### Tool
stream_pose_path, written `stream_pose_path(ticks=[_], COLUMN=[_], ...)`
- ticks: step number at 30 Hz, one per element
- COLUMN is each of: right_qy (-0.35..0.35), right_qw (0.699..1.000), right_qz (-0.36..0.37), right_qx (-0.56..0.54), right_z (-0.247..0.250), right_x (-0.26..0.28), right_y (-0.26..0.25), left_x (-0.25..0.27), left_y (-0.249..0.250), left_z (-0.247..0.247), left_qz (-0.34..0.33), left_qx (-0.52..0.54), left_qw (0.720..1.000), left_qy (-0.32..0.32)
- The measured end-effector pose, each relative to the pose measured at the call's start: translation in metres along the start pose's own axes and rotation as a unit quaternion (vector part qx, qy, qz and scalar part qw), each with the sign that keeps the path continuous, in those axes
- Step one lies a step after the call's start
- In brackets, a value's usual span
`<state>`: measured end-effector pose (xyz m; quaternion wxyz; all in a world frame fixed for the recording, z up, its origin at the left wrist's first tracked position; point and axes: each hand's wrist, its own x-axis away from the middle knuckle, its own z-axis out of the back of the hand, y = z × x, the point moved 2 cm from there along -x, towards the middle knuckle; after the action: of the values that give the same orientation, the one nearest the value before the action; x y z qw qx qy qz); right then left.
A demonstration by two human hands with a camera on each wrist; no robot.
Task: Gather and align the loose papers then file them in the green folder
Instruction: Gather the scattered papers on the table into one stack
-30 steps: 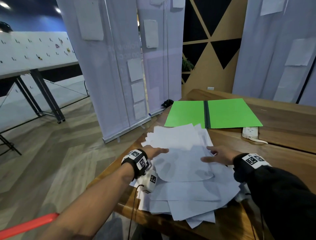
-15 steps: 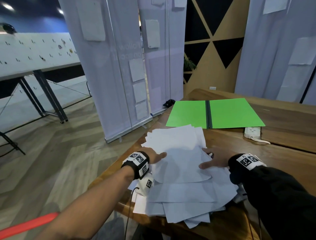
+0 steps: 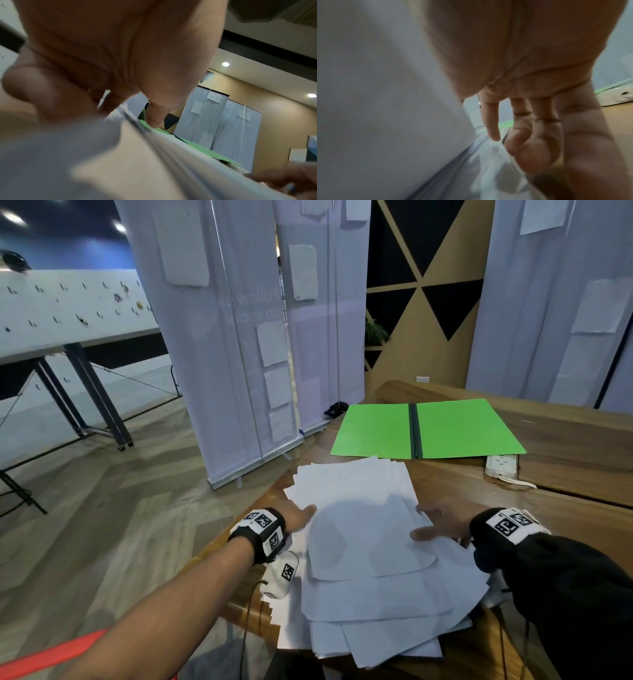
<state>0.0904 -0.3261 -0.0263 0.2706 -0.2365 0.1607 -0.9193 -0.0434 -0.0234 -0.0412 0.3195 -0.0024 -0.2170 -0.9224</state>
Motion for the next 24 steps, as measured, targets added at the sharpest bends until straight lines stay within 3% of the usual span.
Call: stream_pose_path(ticks=[3,6,8,14,17,24], right_qy=[0.004,-0.058,-0.075,-0.089,-0.102,-0.118], right_qw=[0.996,0.993,0.992,0.996,0.992,0.993], right_qz=[-0.037,-0.058,-0.06,-0.014,0.011,0.009], right_qx=[-0.076,-0.085,-0.08,0.015,0.068,0.023], right_z=[0.014,0.011,0.003,-0.013,-0.013,-0.011], right_x=[0.013,0.022,0.02,0.012,0.014,0.012], right_y=[0.016,0.027,0.026,-0.002,-0.014,-0.009], left_x=[0.001,0.006,0.005,0.017,0.012,0.019], left_y=[-0.008,-0.004,0.003,0.023,0.023,0.03], left_z=[0.007,0.011,0.008,0.002,0.003,0.001], left_qz=[-0.017,-0.004,-0.003,0.125,0.131,0.161], left_qx=[0.038,0.023,0.07,0.244,0.3,0.298], left_qw=[0.999,0.999,0.997,0.957,0.94,0.934], left_qy=[0.0,-0.026,-0.018,-0.1,-0.095,-0.116])
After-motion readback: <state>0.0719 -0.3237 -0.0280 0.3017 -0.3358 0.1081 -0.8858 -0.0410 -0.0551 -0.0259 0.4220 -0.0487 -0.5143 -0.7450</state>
